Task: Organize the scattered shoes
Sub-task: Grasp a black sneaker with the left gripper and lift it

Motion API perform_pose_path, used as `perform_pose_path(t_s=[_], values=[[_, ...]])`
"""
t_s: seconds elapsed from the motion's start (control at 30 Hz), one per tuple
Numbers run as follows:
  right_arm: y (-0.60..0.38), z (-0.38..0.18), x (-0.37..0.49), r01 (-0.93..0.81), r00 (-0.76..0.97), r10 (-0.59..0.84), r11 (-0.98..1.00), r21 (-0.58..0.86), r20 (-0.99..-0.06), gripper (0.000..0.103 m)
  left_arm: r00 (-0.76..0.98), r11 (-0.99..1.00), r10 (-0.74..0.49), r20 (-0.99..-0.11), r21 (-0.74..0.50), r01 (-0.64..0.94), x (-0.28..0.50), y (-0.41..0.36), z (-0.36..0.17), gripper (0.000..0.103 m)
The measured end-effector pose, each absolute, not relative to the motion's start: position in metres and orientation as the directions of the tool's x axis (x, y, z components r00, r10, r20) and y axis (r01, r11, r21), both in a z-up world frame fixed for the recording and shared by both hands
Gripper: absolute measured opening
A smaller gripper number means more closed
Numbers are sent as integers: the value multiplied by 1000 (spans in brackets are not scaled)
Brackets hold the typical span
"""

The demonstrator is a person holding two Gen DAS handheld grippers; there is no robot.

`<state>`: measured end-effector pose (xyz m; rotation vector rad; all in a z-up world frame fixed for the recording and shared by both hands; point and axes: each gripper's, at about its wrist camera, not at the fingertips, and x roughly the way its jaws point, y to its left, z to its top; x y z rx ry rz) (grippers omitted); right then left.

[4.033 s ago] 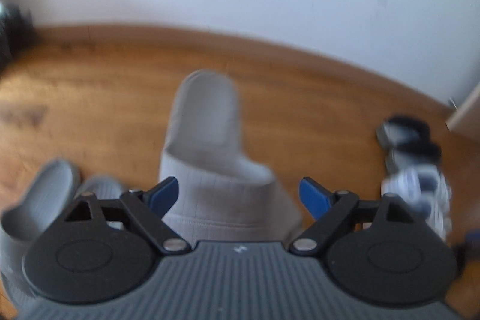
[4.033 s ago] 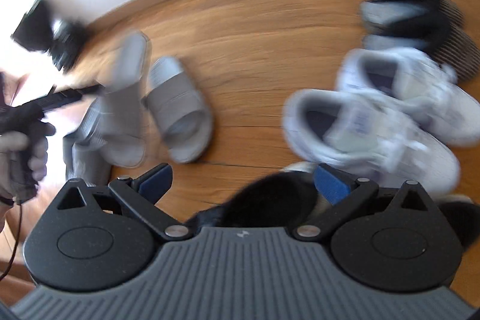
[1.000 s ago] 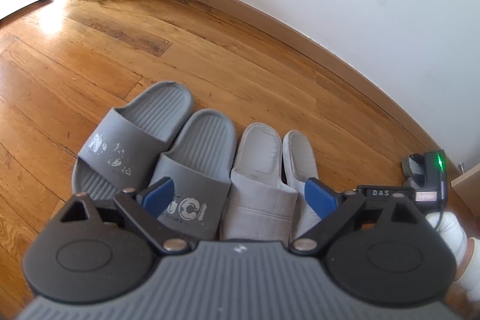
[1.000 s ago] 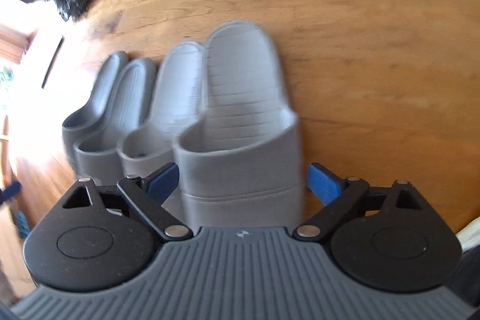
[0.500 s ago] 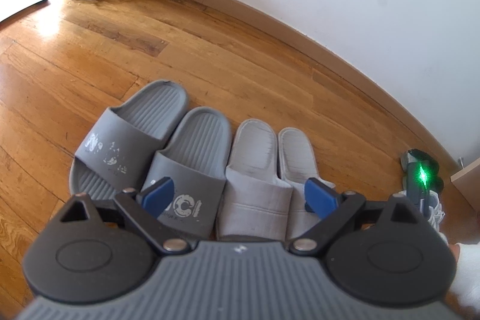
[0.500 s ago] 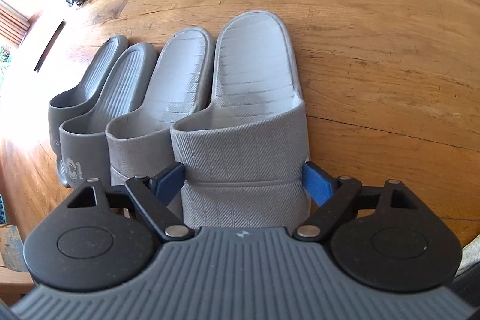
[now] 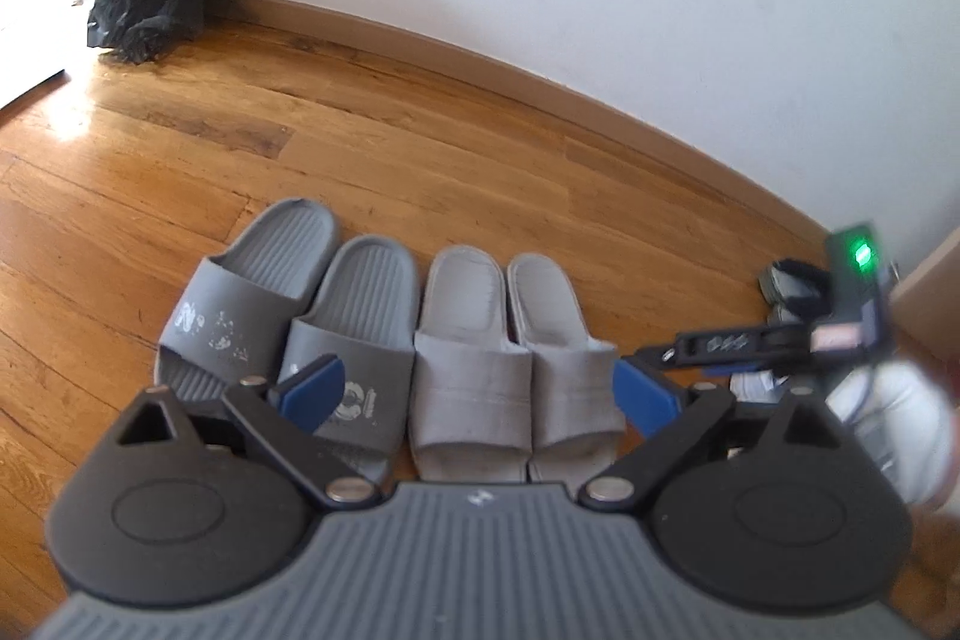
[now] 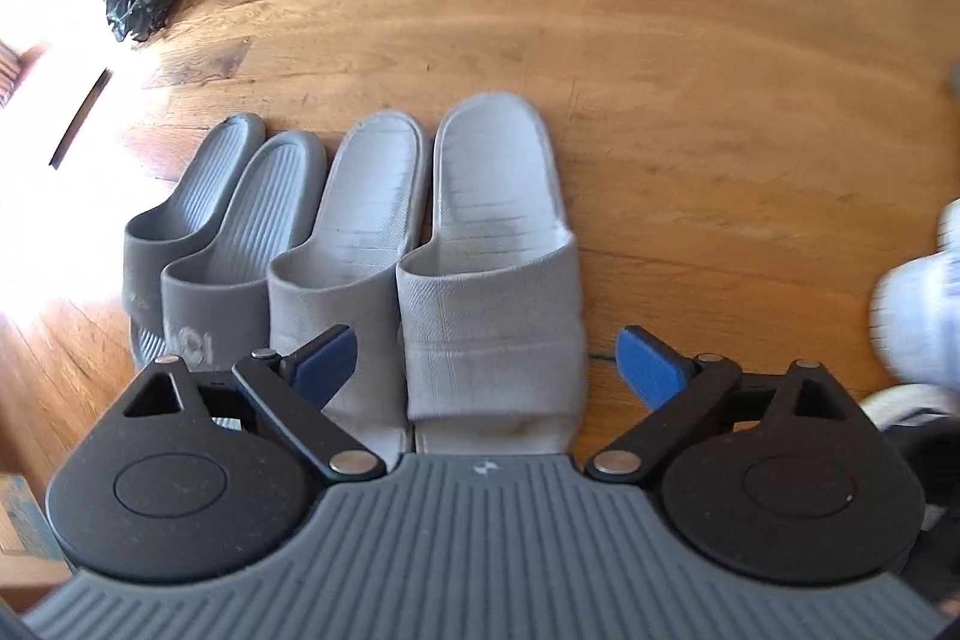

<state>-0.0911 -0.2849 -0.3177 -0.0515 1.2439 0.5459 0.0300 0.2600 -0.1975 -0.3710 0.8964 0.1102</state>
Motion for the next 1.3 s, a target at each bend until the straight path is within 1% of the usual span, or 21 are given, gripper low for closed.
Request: perform_pose_path(t_s=[0.13, 0.2, 0.23, 0.27, 0.33, 0.37, 0.4, 0.43, 0.5, 0.57, 0.6, 0.73, 0.77, 0.83, 0.9, 1.0, 1.13, 1.2, 1.23, 1.3], values=[[-345, -247, -106, -375, 293, 346, 899, 226, -891, 95, 550, 951, -119, -827, -254, -176, 41, 229, -200, 97], [-386, -215, -108, -320, 348, 356, 915, 248, -867, 95, 526, 965, -131, -840, -230, -126, 52, 207, -194, 97], [-398, -209, -107, -302, 358, 366, 916, 264, -859, 95, 524, 968, -151, -838, -232, -92, 59, 195, -190, 97], [-425, -193, -105, -257, 392, 384, 918, 301, -836, 95, 521, 970, -171, -836, -235, -57, 65, 182, -186, 97], [-484, -163, -105, -163, 504, 364, 931, 328, -783, 98, 503, 968, -220, -836, -249, 9, 80, 155, -182, 97], [-496, -158, -106, -144, 526, 353, 934, 328, -774, 99, 491, 967, -231, -840, -253, 22, 84, 146, -183, 97], [-523, -150, -108, -94, 570, 328, 937, 336, -754, 102, 465, 969, -233, -854, -243, 40, 95, 125, -185, 97], [-553, -145, -112, -39, 604, 308, 933, 358, -735, 103, 451, 975, -218, -865, -217, 54, 102, 107, -188, 97], [-589, -147, -116, -3, 623, 316, 916, 402, -716, 103, 446, 982, -190, -875, -162, 100, 106, 77, -199, 97], [-618, -155, -117, 19, 630, 309, 911, 411, -713, 103, 443, 976, -187, -877, -114, 186, 107, 48, -206, 97], [-638, -164, -119, 39, 638, 290, 913, 406, -713, 103, 444, 969, -186, -876, -89, 230, 106, 36, -210, 97], [-674, -199, -125, 58, 663, 300, 893, 447, -686, 103, 484, 934, -187, -855, -3, 356, 109, -3, -221, 97], [-680, -208, -126, 71, 668, 299, 886, 458, -682, 103, 491, 927, -188, -850, 11, 374, 111, -10, -223, 97], [-700, -239, -124, 128, 644, 305, 861, 492, -701, 103, 492, 917, -189, -850, 26, 398, 128, -30, -233, 97], [-710, -262, -122, 169, 620, 313, 842, 513, -719, 103, 468, 913, -184, -864, 26, 408, 145, -44, -243, 96], [-714, -277, -119, 177, 598, 319, 842, 509, -735, 103, 434, 902, -187, -881, 21, 431, 171, -64, -258, 94], [-722, -299, -116, 196, 569, 307, 850, 488, -763, 103, 393, 903, -205, -896, -18, 430, 195, -77, -280, 86], [-727, -306, -118, 213, 550, 305, 849, 484, -777, 103, 359, 899, -217, -908, -42, 436, 203, -79, -294, 69], [-729, -308, -119, 220, 541, 305, 848, 482, -784, 103, 334, 896, -219, -917, -53, 441, 206, -81, -303, 67], [-733, -313, -120, 236, 523, 302, 847, 477, -797, 103, 293, 888, -210, -933, -56, 457, 210, -85, -318, 59]])
